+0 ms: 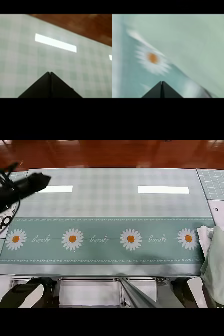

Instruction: Fold the shirts.

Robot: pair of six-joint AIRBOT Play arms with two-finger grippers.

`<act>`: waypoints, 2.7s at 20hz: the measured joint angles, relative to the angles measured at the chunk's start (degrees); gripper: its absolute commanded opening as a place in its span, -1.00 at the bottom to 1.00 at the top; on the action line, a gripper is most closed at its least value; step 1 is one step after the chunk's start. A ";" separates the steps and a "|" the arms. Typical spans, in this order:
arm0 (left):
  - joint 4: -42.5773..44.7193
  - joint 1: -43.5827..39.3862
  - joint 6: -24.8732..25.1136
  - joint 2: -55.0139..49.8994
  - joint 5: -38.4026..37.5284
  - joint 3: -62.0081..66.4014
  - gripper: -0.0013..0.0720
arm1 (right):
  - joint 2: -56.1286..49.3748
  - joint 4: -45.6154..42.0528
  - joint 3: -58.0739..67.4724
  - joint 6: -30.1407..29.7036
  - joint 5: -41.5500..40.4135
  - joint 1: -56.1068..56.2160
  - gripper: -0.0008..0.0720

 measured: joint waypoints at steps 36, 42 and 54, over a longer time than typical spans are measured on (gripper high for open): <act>26.60 -9.90 -16.92 -19.06 -31.63 15.15 -0.92 | -25.70 -31.23 3.19 5.42 -19.93 78.49 -0.92; 26.60 -9.90 -16.96 -19.06 -31.65 15.15 -0.92 | -25.70 -31.21 3.19 5.44 -19.93 78.49 -0.92; 26.60 -9.90 -16.96 -19.06 -31.65 15.15 -0.92 | -25.70 -31.21 3.19 5.42 -19.91 78.49 -0.92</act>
